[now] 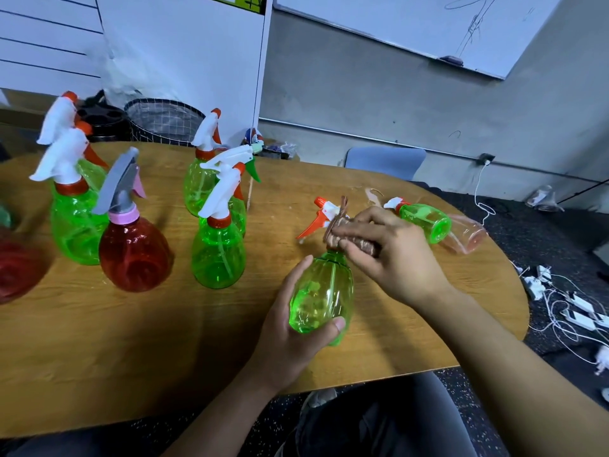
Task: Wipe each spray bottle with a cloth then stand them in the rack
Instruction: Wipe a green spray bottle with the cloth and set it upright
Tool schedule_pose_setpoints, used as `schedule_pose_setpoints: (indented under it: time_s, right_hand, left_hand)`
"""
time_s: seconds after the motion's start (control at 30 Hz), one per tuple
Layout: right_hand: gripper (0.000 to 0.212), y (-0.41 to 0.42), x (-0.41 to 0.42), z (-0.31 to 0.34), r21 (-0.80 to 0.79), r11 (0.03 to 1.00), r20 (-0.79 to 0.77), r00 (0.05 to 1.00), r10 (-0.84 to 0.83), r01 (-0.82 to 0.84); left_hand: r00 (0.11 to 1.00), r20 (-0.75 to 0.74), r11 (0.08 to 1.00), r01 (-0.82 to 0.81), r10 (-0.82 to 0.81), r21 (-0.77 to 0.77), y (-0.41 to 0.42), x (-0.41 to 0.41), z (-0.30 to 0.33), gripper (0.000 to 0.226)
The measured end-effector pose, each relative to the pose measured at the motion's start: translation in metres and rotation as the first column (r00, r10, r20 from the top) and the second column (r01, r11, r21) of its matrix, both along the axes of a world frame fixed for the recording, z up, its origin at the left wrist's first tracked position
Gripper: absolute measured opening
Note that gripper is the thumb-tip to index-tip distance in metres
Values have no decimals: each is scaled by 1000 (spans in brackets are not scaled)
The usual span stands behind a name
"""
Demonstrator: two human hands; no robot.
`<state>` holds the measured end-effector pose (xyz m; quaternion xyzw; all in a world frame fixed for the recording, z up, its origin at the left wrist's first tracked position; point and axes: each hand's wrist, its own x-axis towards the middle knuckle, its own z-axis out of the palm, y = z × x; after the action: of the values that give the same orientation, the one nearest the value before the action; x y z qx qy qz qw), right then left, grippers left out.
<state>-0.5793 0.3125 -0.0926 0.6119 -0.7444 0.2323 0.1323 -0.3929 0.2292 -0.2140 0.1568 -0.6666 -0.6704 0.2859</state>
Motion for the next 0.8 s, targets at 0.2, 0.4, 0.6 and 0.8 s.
schedule_pose_setpoints:
  time_s: [0.2,0.4,0.6,0.8]
  right_hand:
    - [15,-34,-13,35,-155,973,570,820,-52,170]
    - [18,-43,-12,31,50,989,590,794,-144,143]
    - [14,-15,-10,36,174,973,709,666,-231,151]
    - [16,1,-19,55,274,949,657,689,-305,158]
  left_hand:
    - [999,13,999,43,-43,3,1,0,-1,95]
    - [1000,9,1000,28,-28,-10,3,2,0,93]
    - [1000,2,1000,11,-11,20,1,3,3,91]
    - [1000,22,1000,19,-19,-7,2,0,1,94]
